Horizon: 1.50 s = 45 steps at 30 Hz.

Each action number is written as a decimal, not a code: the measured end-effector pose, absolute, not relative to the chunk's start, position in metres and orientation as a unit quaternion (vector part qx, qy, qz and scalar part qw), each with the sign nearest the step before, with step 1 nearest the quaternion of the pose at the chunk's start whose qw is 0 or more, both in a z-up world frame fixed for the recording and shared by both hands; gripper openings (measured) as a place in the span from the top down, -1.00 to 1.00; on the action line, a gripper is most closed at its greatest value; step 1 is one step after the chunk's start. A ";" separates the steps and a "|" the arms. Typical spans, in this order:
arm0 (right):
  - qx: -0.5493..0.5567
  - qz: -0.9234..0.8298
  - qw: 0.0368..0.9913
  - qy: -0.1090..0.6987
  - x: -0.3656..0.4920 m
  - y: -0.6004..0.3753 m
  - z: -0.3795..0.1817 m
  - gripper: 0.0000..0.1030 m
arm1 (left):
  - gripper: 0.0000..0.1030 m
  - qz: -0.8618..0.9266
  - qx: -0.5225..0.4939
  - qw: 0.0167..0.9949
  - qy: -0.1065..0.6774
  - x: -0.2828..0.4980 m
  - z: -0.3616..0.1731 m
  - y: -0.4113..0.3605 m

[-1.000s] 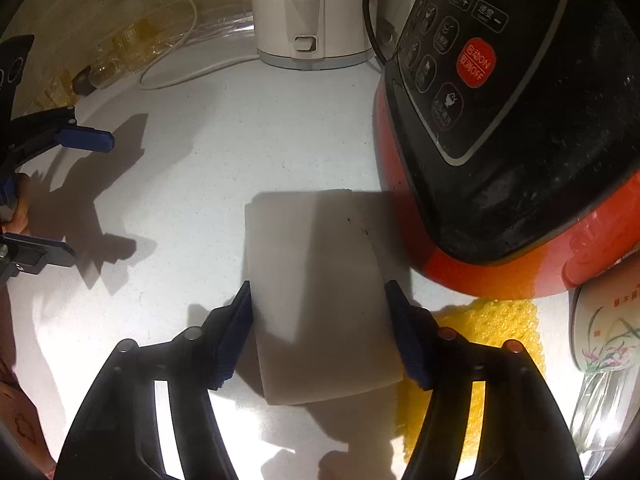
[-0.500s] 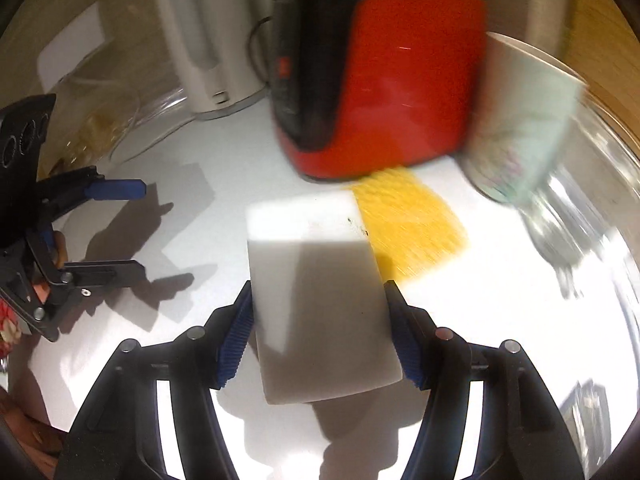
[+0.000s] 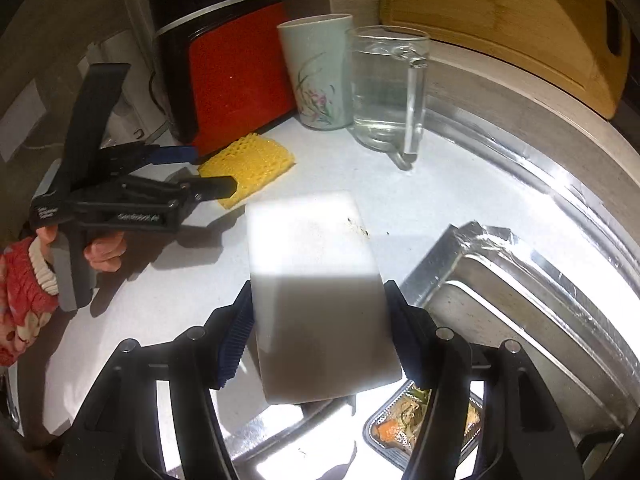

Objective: Collect trash
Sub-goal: 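Grasp the white sponge with the right tool while the left tool grasps the yellow foam net, then carry the white sponge and yellow foam net over the green basket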

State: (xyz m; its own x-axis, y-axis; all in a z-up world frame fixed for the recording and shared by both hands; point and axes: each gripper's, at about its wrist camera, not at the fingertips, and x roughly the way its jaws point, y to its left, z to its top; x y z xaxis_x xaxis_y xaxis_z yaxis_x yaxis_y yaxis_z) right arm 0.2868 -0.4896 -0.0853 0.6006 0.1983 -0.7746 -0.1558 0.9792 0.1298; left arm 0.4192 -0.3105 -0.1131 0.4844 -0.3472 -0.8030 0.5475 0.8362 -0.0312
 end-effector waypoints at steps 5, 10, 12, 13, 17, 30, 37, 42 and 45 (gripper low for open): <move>0.051 0.095 0.895 0.432 0.273 -0.506 -0.085 -0.24 | -0.50 -0.258 0.136 0.843 0.453 0.435 -0.127 -0.334; 0.064 0.099 0.898 0.424 0.267 -0.510 -0.083 -0.24 | -0.49 -0.252 0.153 0.841 0.454 0.441 -0.135 -0.345; 0.065 0.099 0.897 0.425 0.266 -0.508 -0.083 -0.24 | -0.49 -0.253 0.154 0.840 0.454 0.443 -0.136 -0.347; 0.065 0.099 0.897 0.426 0.265 -0.508 -0.083 -0.24 | -0.48 -0.254 0.154 0.840 0.454 0.445 -0.136 -0.347; 0.066 0.104 0.896 0.426 0.262 -0.507 -0.084 -0.24 | -0.28 -0.244 0.159 0.845 0.450 0.449 -0.137 -0.347; 0.076 0.120 0.895 0.422 0.262 -0.489 -0.082 -0.24 | 0.71 -0.216 0.147 0.856 0.447 0.460 -0.130 -0.328; 0.069 0.117 0.900 0.414 0.248 -0.474 -0.067 -0.24 | 0.74 -0.213 0.136 0.862 0.440 0.441 -0.115 -0.323; 0.053 0.107 0.904 0.411 0.228 -0.458 -0.056 -0.24 | 0.74 -0.216 0.114 0.869 0.430 0.406 -0.094 -0.313; 0.048 0.108 0.905 0.408 0.211 -0.447 -0.050 -0.24 | 0.74 -0.218 0.103 0.872 0.426 0.376 -0.083 -0.303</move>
State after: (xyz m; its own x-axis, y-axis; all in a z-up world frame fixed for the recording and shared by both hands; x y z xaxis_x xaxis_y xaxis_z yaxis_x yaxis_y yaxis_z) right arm 0.2110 -0.4468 -0.0496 0.6441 0.2350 -0.7279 -0.1575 0.9720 0.1744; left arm 0.3756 -0.3030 -0.0835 0.5427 -0.2924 -0.7874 0.4677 0.8839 -0.0059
